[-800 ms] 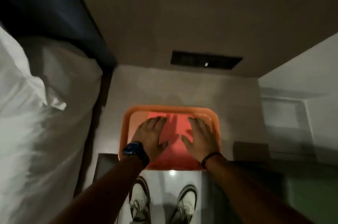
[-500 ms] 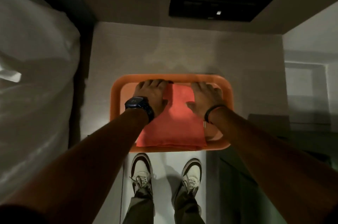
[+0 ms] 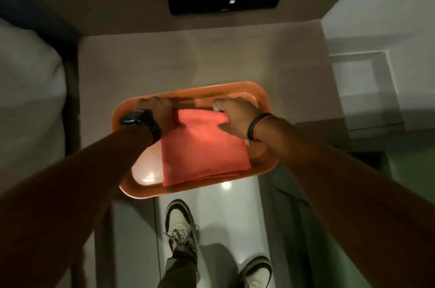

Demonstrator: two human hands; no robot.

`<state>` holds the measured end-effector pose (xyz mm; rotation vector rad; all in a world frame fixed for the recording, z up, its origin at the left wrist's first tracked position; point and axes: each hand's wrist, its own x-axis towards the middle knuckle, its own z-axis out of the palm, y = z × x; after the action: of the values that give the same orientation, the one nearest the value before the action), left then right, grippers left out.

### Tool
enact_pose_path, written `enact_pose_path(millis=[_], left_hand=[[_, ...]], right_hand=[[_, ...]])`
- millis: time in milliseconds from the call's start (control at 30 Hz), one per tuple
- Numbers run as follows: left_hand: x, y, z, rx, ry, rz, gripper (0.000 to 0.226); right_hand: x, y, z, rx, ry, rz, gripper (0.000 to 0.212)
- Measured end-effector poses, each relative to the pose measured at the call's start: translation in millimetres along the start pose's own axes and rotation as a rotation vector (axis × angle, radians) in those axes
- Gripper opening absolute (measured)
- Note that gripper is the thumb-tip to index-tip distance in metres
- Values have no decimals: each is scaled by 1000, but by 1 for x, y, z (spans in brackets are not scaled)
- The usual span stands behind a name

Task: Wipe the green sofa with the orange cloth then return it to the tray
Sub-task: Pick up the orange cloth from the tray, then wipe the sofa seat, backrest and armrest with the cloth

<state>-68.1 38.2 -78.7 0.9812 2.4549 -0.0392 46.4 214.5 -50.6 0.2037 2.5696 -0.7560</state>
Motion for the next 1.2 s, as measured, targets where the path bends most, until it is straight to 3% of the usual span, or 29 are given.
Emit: enact_pose_path(millis=[200,300,433,567,667,733,900,967,1033,1133,1200], left_hand=[[-54,47,-69,-105,182,157,19],[-83,112,-116,-107,340,336,15],[-105,242,-183,-97,548,575,25],[-133,400,-214,-144,558,854,19],[-172,535,-202,-112,528,1106,31],[-195,606,-181,-109,486,1232,35],[-252,716,-81,-95,470,1486,28],[-264,725,-22,-78,441,1528,18],[-268,711,38,-27,302,1560,12],[-261,661,119,207,-11,1533,45],[-247,623,153,396,-145,1367,92]], right_hand=[[-87,1,-56,174,184,-34,23],[-164,14,-102,246,334,0,17],[-286,57,-163,326,682,59,8],[-429,116,-191,385,1015,203,20],[-560,164,-175,290,1220,336,11],[-633,185,-147,167,1278,440,24],[-755,225,-27,-68,1244,706,16],[-767,229,32,-64,1177,783,15],[-760,227,95,24,1061,835,18],[-730,205,194,178,598,853,27],[-709,186,242,238,361,886,52]])
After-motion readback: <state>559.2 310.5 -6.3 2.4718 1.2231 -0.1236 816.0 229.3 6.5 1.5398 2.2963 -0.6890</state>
